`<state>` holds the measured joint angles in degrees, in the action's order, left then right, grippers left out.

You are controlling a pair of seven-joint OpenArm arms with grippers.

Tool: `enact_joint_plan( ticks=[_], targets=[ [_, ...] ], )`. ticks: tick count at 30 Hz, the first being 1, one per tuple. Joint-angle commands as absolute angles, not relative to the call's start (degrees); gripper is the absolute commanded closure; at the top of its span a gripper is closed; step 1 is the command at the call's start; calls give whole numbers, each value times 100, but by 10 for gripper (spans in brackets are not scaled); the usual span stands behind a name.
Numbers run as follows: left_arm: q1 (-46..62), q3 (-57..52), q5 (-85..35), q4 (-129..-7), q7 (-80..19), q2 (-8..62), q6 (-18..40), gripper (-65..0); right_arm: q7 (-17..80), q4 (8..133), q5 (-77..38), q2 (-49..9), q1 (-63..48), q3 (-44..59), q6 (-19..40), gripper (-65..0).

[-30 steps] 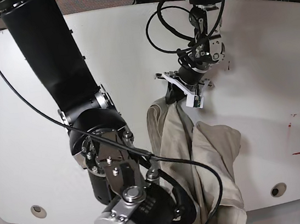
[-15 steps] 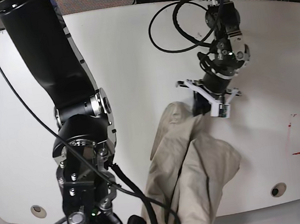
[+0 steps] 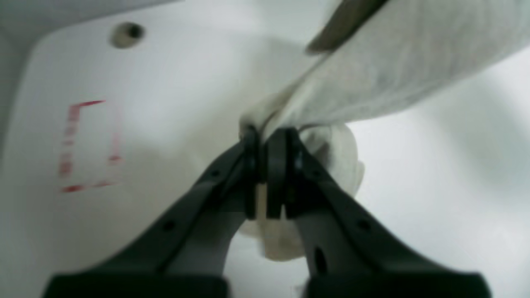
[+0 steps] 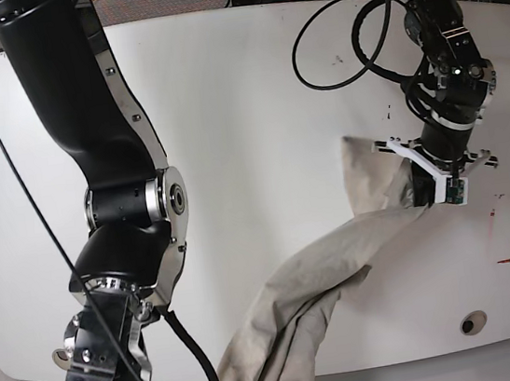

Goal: Fold the T-shirt properly
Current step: 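Lift and swing the T-shirt with both grippers, spreading it out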

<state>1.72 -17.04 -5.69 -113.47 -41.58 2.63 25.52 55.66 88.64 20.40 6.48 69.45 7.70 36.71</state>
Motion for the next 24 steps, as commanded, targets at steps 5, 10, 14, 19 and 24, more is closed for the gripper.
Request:
enact_joint_plan(
  ticks=[5,10,14,19,24],
  targets=[
    [-268,-2114,-637,-11521,-4040,804,2536,0,5437,7952,2044,620,7468,1200,3275,0],
    [-664,-2457,-637,-11512,-4040,1095,2686,0,5437,7319,2273,532,7732,1508,3257,0],
    [-1103,-2703,-629,-11486,-4048,1385,3064,0,5429,6932,2413,488,7916,1657,3266,0],
    [-1666,-2870,-620,-11486,-4066,1640,3275,0,5429,6791,2457,453,7952,1657,3301,0],
    [-2211,-2853,-629,-11486,-4268,2070,3310,0,5437,6756,2484,233,7952,1631,3310,0]
  ],
)
